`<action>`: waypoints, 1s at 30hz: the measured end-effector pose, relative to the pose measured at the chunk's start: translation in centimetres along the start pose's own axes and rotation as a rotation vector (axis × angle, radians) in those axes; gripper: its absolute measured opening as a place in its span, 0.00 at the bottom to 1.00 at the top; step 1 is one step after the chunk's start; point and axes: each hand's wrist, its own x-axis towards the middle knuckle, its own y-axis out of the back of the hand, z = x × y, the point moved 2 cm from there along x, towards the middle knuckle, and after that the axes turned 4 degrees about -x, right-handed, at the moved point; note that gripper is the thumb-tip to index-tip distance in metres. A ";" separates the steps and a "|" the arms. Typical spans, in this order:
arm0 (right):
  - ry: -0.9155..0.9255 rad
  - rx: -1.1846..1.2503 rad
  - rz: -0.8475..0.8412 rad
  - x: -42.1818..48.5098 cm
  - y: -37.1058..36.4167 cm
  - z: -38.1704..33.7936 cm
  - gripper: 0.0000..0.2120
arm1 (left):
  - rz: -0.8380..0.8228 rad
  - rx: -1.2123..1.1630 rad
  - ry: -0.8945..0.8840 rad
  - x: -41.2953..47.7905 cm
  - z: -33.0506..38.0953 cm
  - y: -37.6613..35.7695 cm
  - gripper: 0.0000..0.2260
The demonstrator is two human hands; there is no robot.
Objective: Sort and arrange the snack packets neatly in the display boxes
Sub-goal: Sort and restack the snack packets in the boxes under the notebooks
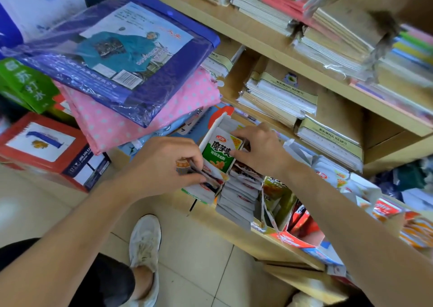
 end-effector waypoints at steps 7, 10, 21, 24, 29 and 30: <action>0.007 0.055 0.135 -0.3 0.6 -0.4 0.02 | 0.147 -0.024 0.123 0.2 -0.5 0.0 0.08; 0.111 0.095 0.293 -1.3 1.4 -1.0 0.05 | 0.077 -0.001 0.087 0.0 -0.1 0.1 0.06; 0.219 0.067 0.191 -3.1 0.9 -0.7 0.03 | -0.002 0.038 0.038 -0.4 0.5 0.7 0.16; 0.090 -0.108 0.143 -1.8 0.2 0.0 0.10 | -0.024 -0.002 0.076 -0.5 0.3 0.7 0.14; 0.021 -0.038 0.122 -0.8 0.4 -0.9 0.19 | -0.089 0.006 -0.001 -0.3 0.2 0.6 0.05; 0.017 -0.018 0.125 -0.7 0.7 -1.1 0.19 | -0.098 0.006 0.000 -0.2 0.2 0.5 0.04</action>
